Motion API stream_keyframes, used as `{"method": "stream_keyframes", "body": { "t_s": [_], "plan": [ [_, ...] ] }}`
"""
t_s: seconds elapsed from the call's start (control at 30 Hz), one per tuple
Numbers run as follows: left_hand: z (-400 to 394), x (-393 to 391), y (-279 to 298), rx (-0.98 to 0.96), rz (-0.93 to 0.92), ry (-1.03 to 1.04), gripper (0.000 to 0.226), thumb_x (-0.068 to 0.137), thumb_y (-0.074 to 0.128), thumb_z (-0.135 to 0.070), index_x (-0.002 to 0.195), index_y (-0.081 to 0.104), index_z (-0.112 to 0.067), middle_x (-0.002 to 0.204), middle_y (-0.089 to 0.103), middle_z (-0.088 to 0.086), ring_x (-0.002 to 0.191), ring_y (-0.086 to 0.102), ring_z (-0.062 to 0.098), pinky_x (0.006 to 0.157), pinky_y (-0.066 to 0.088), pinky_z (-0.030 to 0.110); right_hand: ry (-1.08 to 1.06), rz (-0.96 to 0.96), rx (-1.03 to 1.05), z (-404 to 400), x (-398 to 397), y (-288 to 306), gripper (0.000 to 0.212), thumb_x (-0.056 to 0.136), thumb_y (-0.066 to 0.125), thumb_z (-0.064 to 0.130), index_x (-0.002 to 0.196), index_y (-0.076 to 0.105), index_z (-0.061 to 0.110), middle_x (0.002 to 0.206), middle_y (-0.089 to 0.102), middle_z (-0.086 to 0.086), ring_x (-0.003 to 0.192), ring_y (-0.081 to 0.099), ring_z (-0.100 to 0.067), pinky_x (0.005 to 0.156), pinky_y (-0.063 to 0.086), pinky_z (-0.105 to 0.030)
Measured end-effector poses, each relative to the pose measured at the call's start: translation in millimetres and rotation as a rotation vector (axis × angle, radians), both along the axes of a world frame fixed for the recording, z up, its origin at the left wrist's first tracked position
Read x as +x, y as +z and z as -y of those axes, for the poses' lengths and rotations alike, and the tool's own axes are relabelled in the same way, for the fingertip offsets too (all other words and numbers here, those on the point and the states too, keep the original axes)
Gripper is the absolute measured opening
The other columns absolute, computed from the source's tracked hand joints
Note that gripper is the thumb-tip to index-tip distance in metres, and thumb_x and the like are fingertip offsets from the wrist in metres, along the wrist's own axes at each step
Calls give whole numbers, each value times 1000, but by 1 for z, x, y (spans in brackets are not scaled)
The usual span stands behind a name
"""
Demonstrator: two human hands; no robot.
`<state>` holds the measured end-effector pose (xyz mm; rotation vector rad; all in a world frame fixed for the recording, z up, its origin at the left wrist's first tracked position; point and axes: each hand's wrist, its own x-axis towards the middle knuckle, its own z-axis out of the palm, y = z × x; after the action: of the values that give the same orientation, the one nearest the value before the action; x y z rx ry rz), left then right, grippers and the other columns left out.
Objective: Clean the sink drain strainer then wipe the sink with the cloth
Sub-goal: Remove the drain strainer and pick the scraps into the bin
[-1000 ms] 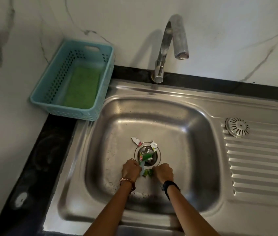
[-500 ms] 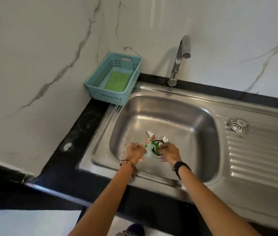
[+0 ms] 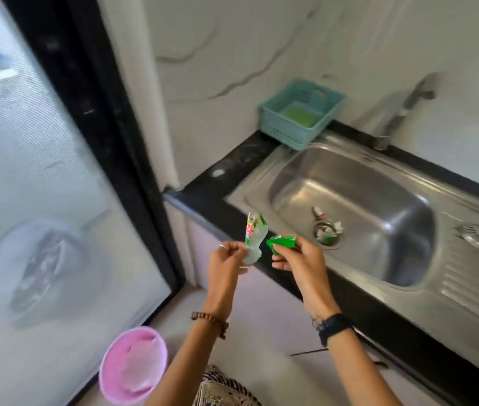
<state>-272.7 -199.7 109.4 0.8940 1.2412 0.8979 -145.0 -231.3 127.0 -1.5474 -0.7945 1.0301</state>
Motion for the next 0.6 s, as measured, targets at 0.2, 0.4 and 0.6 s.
{"method": "stream_keyframes", "body": {
  "t_s": [0.2, 0.4, 0.6],
  "plan": [
    [50, -113, -47, -141, -61, 297, 6, 87, 53, -6, 84, 58, -8, 81, 64, 9, 69, 57, 18, 60, 43, 23, 378, 67, -121, 7, -114, -47, 16, 83, 65, 4, 75, 66, 17, 63, 68, 5, 54, 63, -3, 56, 54, -17],
    [107, -209, -117, -299, -184, 436, 11, 86, 53, -3, 78, 59, -8, 79, 62, 11, 72, 57, 23, 61, 47, 30, 548, 137, -322, 31, -207, -129, 11, 79, 67, 3, 73, 69, 12, 63, 67, 2, 52, 59, -5, 55, 55, -25],
    [135, -274, -249, -512, -404, 382, 12, 68, 58, -23, 73, 62, -13, 82, 70, 16, 80, 63, 33, 78, 52, 46, 711, 280, -470, 38, -275, -256, 6, 79, 66, 3, 75, 68, -2, 63, 63, -6, 47, 54, 0, 45, 47, -16]
  ]
}}
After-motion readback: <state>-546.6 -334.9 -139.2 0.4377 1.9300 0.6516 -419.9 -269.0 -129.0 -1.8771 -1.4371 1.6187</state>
